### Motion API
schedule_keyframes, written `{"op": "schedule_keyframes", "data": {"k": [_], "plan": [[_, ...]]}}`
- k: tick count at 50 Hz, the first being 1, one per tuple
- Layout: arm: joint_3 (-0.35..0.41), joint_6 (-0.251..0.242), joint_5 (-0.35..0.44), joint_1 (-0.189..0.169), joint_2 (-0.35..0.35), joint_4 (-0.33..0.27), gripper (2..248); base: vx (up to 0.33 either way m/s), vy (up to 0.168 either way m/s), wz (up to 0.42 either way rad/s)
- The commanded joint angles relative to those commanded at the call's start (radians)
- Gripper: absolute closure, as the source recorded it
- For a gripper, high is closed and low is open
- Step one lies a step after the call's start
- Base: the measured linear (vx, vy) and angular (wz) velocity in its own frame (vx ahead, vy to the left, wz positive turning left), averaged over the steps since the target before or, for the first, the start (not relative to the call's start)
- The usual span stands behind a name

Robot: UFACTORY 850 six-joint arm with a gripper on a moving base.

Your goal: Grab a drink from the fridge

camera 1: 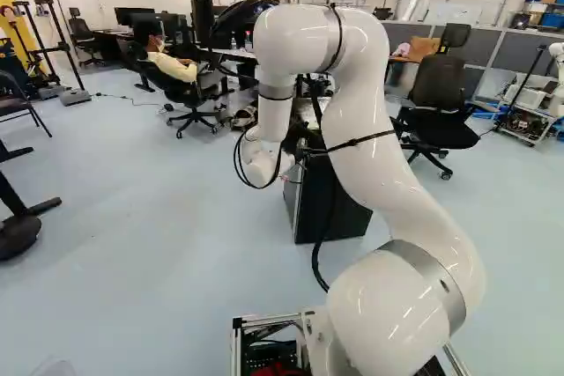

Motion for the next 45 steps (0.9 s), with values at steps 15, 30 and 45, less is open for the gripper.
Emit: {"op": "schedule_keyframes", "data": {"k": [15, 30, 45], "plan": [[-0.002, 0.000, 0.000, -0.006, -0.001, 0.020, 3, 0.000, 0.000, 0.000], [0.000, 0.000, 0.000, -0.006, 0.000, 0.041, 3, 0.000, 0.000, 0.000], [0.032, 0.000, 0.000, 0.002, 0.017, 0.063, 3, 0.000, 0.000, 0.000]]}}
